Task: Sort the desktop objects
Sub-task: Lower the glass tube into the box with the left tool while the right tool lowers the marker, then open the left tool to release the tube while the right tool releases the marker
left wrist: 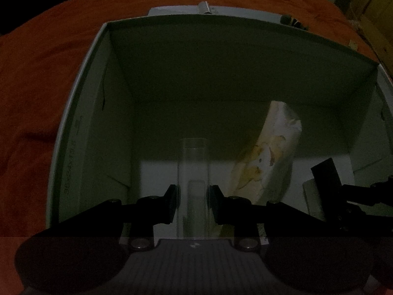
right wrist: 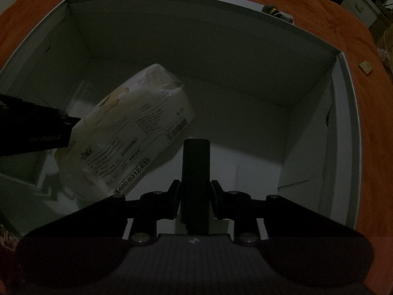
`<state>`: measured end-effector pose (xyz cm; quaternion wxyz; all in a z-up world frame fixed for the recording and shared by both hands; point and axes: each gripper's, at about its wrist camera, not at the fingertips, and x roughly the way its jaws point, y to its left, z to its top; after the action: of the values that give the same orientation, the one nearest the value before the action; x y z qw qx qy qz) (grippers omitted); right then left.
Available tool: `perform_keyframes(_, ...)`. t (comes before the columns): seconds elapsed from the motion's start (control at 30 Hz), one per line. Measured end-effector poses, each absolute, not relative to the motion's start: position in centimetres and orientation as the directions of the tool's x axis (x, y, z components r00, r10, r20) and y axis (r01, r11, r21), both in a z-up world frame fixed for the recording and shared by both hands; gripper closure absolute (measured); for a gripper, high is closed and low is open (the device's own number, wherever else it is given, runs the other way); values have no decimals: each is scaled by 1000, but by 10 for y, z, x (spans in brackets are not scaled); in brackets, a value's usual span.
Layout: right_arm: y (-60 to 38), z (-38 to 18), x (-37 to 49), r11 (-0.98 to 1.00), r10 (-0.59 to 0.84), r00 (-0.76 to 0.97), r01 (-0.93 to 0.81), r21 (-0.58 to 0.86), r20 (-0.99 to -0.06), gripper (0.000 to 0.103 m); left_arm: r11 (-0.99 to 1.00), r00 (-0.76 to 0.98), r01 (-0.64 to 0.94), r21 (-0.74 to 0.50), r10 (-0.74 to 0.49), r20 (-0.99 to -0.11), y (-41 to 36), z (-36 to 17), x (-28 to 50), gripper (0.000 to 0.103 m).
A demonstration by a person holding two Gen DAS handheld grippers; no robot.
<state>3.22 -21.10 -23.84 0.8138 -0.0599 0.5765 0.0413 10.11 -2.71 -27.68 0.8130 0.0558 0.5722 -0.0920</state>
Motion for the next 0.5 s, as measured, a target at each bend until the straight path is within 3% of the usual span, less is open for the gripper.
perform_keyframes(0.07, -213, -239, 34, 990, -6, 330, -131, -52, -944, 74, 977, 323, 210, -22, -91, -942, -26, -277, 102, 77)
perform_keyframes(0.1, -213, -239, 34, 990, -16, 329, -124, -60, -944, 69, 978, 325, 206, -23, -90, -941, -26, -277, 102, 70)
perform_keyframes(0.17, -214, -239, 37, 992, -51, 315, -94, -85, -948, 42, 980, 341, 197, -15, -83, -937, -25, -275, 102, 56)
perform_keyframes(0.23, -217, -240, 41, 994, -71, 293, -64, -93, -953, 29, 978, 342, 207, -24, -95, -935, -26, -274, 102, 50)
perform_keyframes(0.5, -219, -237, 44, 994, -68, 273, -65, -89, -960, 25, 974, 340, 225, -23, -100, -935, -30, -273, 102, 44)
